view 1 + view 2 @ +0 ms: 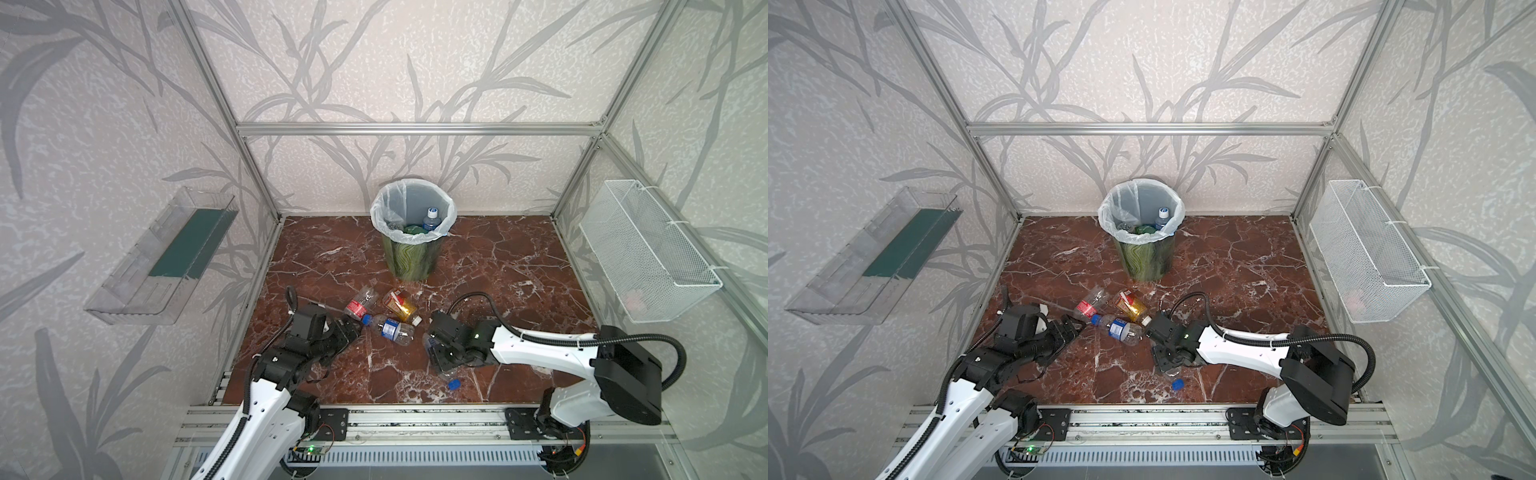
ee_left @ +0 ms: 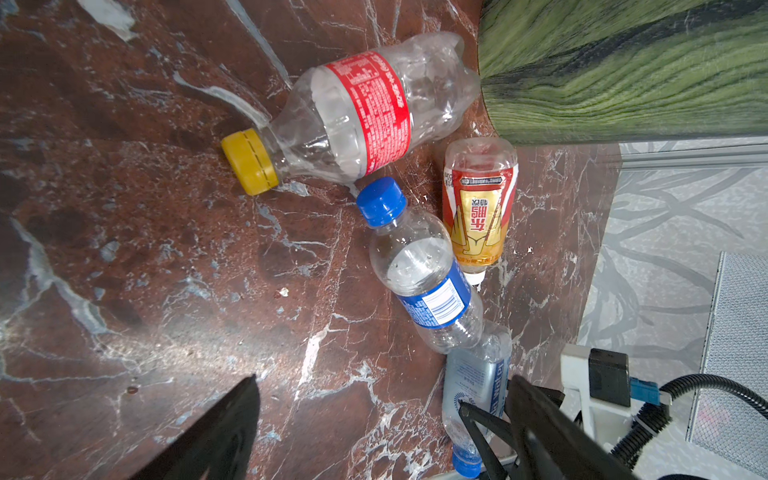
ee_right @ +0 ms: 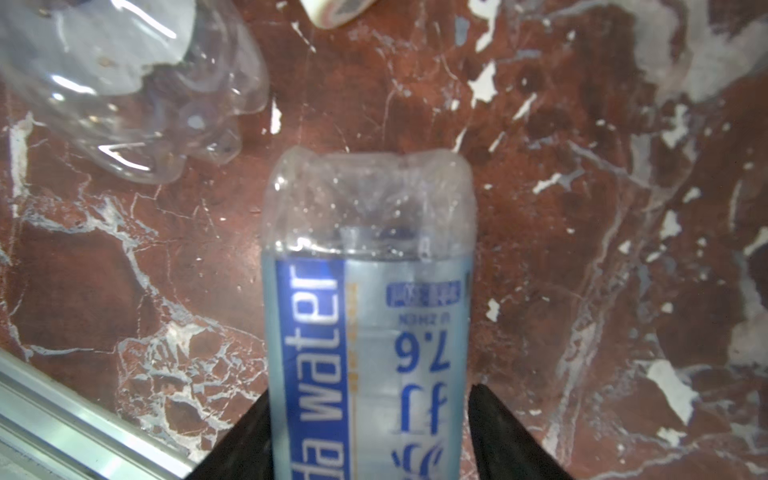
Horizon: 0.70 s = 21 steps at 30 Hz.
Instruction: Throw the plastic bottles in the bin
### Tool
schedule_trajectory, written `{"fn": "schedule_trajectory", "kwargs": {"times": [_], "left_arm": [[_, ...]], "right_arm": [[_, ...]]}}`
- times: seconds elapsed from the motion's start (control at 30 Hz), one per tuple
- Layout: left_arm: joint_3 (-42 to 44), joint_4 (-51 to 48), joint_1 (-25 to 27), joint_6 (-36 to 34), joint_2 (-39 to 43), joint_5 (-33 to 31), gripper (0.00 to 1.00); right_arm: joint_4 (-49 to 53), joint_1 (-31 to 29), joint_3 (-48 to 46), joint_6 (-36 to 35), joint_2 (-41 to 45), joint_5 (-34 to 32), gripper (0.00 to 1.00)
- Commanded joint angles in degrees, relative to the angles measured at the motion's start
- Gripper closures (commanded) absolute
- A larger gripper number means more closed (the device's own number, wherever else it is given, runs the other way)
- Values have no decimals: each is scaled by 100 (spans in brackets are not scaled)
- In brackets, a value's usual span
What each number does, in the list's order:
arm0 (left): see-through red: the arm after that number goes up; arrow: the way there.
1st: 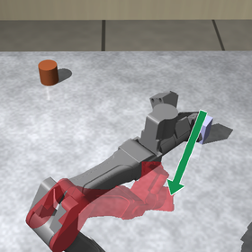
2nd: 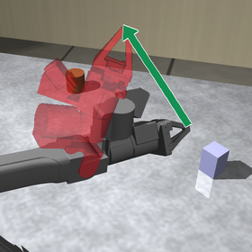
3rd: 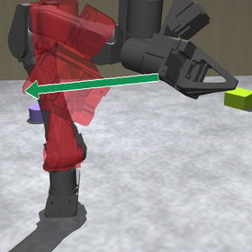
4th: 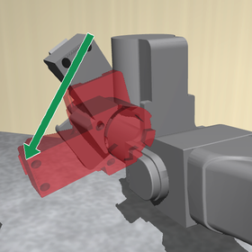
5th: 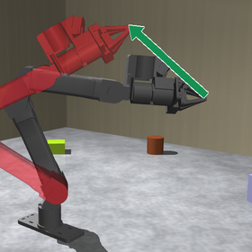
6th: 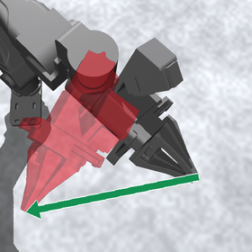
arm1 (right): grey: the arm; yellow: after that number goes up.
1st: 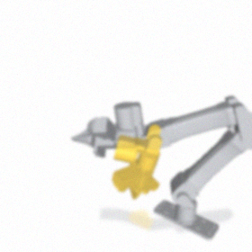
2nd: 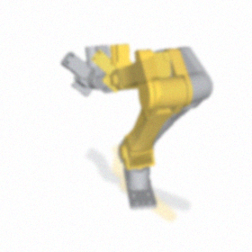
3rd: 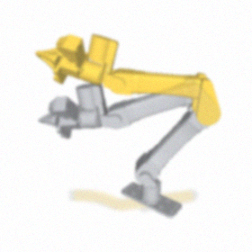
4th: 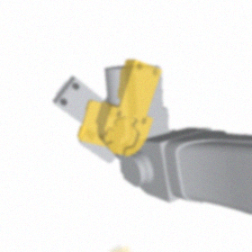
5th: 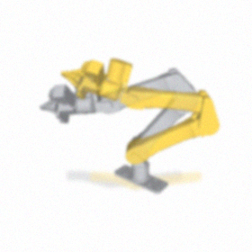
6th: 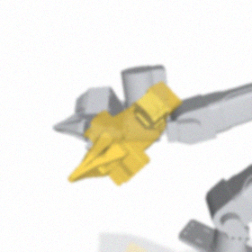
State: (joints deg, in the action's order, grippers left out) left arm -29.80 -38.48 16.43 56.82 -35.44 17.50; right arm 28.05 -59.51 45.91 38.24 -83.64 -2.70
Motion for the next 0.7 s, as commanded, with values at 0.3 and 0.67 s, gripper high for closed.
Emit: {"fn": "schedule_trajectory", "kwargs": {"times": [0.3, 0.67], "left_arm": [[14, 134, -25, 98, -102, 28, 8], [-26, 227, -25, 103, -277, 61, 9]], "right_arm": [[-429, 611, -1070, 630, 1226, 173, 38], [-1078, 1362, -1976, 1265, 2448, 605, 39]]}}
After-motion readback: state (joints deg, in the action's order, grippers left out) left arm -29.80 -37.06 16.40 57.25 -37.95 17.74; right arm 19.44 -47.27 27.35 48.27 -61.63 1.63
